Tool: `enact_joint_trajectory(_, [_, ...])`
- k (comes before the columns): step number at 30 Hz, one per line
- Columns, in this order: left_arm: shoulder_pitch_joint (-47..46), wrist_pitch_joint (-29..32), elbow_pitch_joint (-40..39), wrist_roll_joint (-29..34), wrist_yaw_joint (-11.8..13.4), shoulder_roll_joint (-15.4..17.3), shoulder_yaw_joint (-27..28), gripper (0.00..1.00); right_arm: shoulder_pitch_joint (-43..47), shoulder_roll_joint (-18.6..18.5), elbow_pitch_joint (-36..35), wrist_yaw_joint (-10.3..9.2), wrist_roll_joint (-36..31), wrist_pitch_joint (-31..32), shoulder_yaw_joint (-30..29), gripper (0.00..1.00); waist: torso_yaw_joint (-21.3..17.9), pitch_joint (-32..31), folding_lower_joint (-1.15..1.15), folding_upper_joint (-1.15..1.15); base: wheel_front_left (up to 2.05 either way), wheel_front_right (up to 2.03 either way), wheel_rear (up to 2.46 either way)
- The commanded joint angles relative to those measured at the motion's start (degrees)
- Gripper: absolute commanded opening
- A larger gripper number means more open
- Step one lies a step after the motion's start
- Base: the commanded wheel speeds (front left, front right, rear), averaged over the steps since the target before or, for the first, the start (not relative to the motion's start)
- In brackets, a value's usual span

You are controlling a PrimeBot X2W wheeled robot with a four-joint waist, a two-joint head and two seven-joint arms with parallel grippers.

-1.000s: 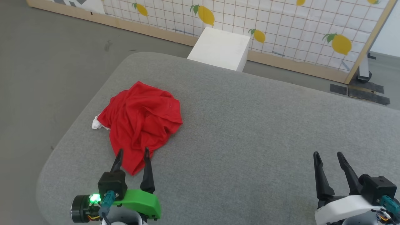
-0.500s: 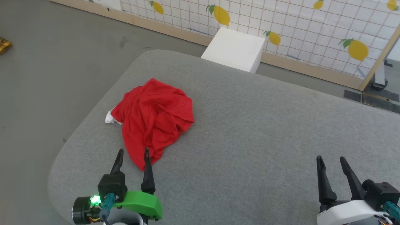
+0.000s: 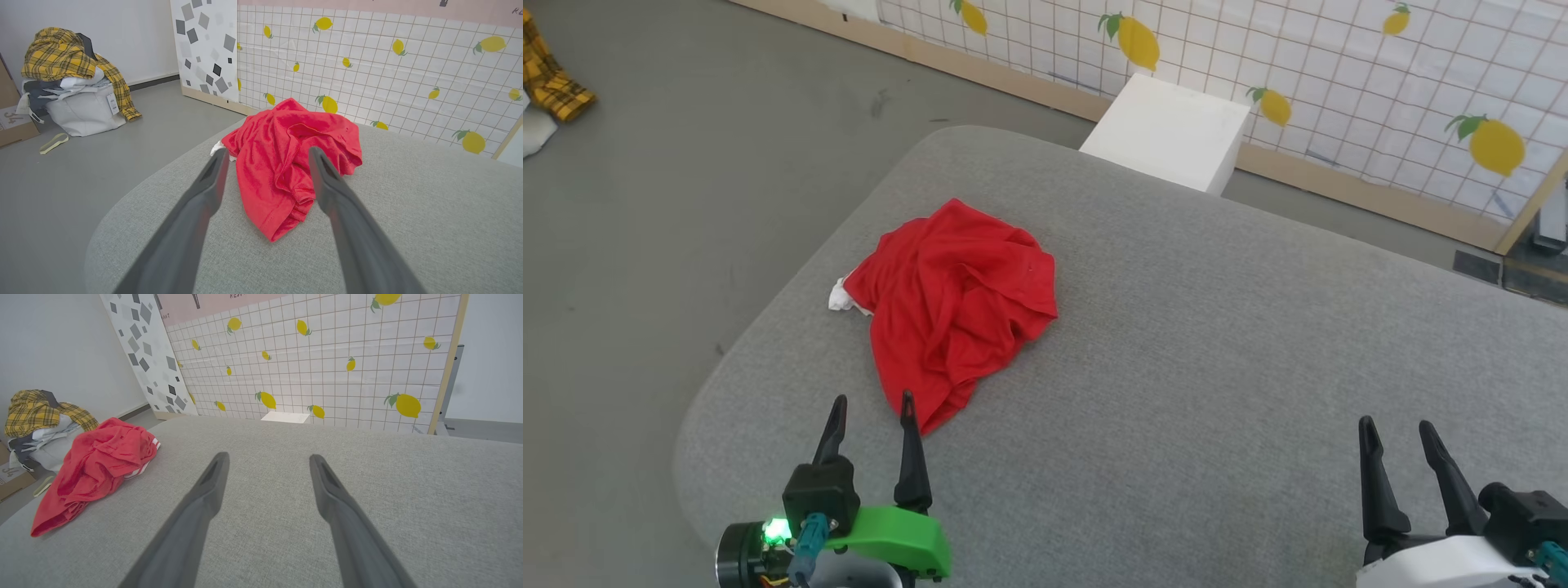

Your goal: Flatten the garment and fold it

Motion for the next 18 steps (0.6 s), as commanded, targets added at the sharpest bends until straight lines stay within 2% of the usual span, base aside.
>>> enact_joint_trajectory(1, [0.91,-0.65,0.19,-0.48,0.5,-0.14,-0.34,1.0,0.93,0.08,0.32,-0.08,0.65,-0.73,-0.23,1.0,0.45,-0.06,0.0,0.0,0.0,0.0,0.0])
enact_joint_trajectory(6, [0.88,-1.19,0.45,-0.7,0.92,-0.15,-0.8,1.0,1.28,0.08,0.61,-0.09,1.18,-1.28,-0.42,1.0,1.47,-0.11,0.0,0.0,0.0,0.0,0.0])
enact_joint_trajectory(18, [0.81,-1.19,0.9,0.19,0.79,-0.15,-1.05,1.0,1.17,0.08,0.93,-0.09,1.01,-1.28,-0.35,1.0,1.24,0.0,0.0,0.0,0.0,0.0,0.0])
